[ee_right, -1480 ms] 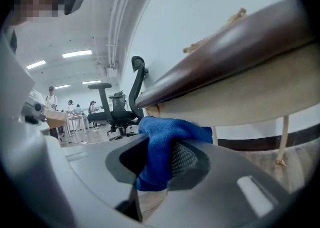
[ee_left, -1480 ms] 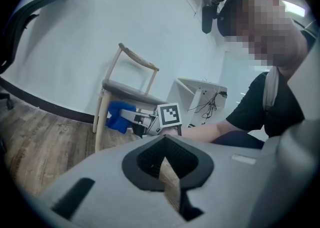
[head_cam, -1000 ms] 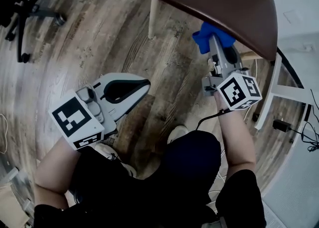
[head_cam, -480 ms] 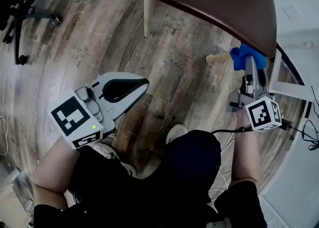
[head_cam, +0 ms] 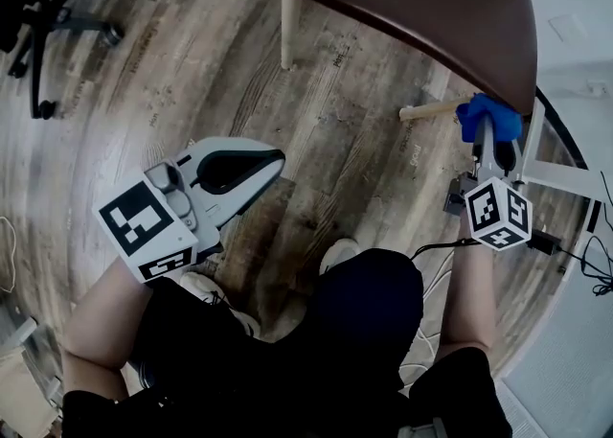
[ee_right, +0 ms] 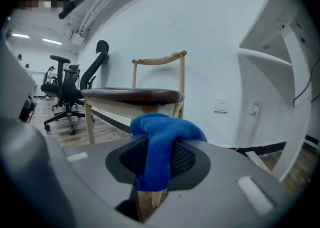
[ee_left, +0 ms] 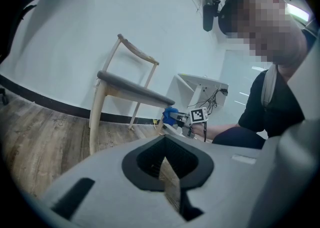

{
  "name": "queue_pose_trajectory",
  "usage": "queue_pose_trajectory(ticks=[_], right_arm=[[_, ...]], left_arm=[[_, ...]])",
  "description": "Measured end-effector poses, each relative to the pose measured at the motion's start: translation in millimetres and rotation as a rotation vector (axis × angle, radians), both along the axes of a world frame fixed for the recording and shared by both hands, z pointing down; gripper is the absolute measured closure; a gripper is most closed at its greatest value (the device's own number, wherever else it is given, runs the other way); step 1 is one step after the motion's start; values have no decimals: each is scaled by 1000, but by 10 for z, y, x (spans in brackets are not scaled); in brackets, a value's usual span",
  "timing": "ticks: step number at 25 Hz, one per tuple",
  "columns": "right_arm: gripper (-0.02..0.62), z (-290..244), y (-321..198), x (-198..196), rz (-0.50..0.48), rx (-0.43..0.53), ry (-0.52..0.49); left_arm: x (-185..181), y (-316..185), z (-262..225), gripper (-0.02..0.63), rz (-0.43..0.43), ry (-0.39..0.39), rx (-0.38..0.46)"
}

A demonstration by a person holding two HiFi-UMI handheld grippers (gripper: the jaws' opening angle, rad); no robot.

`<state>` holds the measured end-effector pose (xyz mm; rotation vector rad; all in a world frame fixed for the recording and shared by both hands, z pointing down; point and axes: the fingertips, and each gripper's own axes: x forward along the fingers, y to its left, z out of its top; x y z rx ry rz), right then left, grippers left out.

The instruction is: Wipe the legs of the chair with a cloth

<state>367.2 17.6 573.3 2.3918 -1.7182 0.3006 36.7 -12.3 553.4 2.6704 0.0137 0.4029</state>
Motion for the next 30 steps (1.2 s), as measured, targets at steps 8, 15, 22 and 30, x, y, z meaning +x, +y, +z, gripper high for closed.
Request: queue_pose_trajectory(ticks=[8,15,22,30], right_arm=[[492,550,-14,47,38,-39,-88],[492,1257,-28,67,64,-128,-171],[491,1977,-48,77,87,-245,-219],[491,2739,-91,82,108,-394,-310]], left_arm=[[-29,-42,46,598,-16,-8,-12],[-41,-27,90,598,-12,-24,-12],[-60,-22,132,598,-15,-41,-9],[-102,-32,198,598,-27,-62,-9]])
